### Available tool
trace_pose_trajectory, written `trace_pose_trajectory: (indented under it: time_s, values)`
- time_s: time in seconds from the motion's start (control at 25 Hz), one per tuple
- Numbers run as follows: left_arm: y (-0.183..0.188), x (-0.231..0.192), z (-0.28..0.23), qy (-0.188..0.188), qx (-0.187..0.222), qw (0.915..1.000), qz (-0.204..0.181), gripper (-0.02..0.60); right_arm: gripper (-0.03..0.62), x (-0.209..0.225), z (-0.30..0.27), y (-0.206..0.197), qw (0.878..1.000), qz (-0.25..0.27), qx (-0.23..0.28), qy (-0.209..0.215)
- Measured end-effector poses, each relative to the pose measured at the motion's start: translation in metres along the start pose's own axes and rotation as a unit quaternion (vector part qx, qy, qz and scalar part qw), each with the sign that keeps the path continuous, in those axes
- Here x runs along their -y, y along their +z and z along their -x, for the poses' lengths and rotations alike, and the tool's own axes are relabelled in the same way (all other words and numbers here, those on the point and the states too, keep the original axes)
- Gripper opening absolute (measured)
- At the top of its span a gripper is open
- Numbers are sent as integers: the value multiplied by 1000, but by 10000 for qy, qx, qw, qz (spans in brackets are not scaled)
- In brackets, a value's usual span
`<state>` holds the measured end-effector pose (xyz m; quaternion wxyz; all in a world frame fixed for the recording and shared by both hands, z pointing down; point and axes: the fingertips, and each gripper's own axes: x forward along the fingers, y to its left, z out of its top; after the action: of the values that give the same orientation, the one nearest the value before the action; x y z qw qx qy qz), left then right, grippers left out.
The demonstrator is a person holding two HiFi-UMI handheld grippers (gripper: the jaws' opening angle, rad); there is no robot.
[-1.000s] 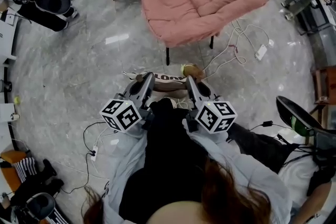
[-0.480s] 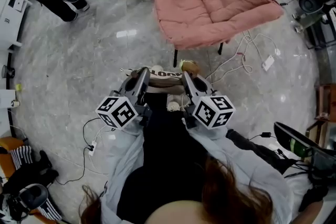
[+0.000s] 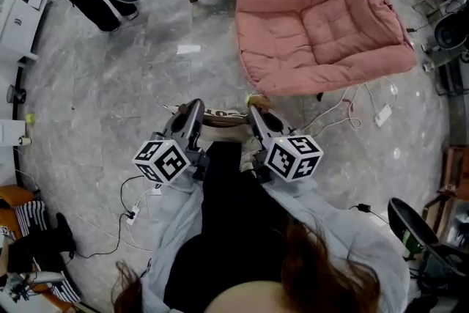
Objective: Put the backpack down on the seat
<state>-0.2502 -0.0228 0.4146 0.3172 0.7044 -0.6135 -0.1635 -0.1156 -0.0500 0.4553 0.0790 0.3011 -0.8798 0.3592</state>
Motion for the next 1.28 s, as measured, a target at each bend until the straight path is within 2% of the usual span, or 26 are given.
trace_pose_trajectory:
  time_s: [0.28,0.6,0.96,1.28]
  values:
    - [63,-39,-46,90,186,9998,-5,14,25,-4,-77,50,9999,-69,30,129]
    - [120,-65,-107,-242,183,9994,-156,14,25,4,-144,110,9995,-48,316,4]
    - [138,-65,-193,-886,-305,9952,-275,14,25,48,-174,168,9965,-203,668,-470]
    - [128,-15,-265,-1530,-670,9855,-295,14,25,104,-149,227,9905,-141,1021,-906]
